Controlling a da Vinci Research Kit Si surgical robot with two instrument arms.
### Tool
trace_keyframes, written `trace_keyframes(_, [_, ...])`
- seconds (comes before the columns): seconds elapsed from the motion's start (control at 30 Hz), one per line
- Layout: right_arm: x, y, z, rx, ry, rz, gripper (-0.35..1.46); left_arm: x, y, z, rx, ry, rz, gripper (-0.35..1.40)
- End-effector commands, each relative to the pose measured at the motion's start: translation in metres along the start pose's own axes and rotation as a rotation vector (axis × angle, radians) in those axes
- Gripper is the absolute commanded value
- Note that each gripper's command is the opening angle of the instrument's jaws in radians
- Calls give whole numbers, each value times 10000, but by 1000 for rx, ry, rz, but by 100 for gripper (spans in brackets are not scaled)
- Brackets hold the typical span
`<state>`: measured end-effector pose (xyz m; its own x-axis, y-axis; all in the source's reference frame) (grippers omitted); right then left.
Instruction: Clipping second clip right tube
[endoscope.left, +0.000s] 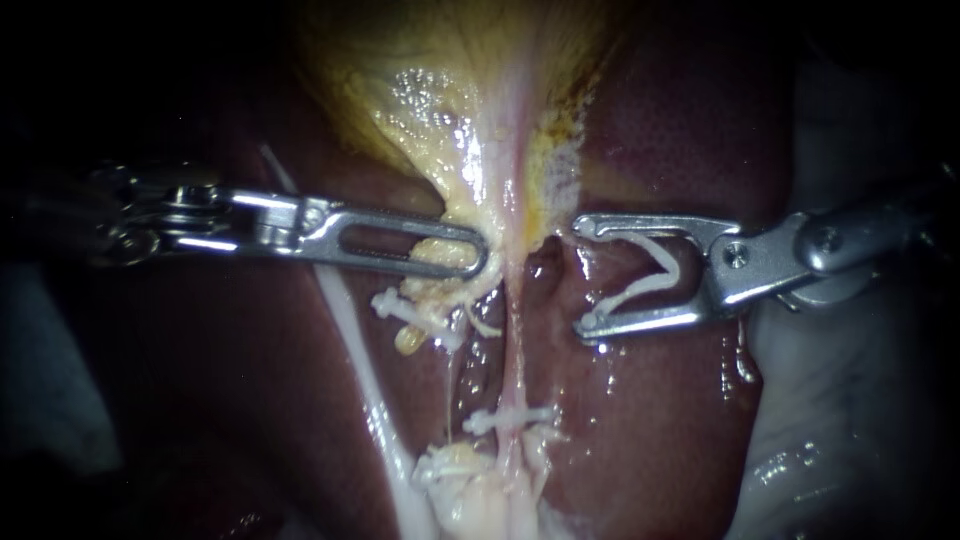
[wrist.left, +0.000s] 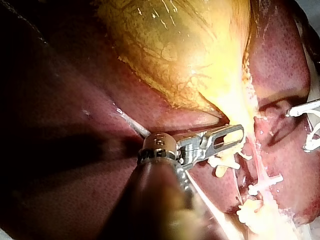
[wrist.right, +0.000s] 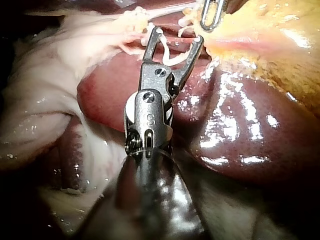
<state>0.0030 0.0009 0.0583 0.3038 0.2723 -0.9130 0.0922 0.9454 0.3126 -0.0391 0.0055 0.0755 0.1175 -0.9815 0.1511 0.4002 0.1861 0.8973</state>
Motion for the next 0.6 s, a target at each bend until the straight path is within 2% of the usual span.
trace_keyframes(0.03, [0,0,0,0,0,0,50,0,-1,-3,4,2,-1,-35])
trace_keyframes(0.13, [0,0,0,0,0,0,50,-5,-9,-19,9,7,-5,-35])
trace_keyframes(0.37, [0,0,1,5,2,0,50,-17,-33,-64,-3,-12,-22,-35])
trace_keyframes(0.53, [0,-3,5,10,-3,-8,50,-17,-36,-69,-4,-18,-24,-35])
trace_keyframes(0.6, [-1,-6,10,10,-14,43,50,-17,-36,-68,-4,-19,-24,-35])
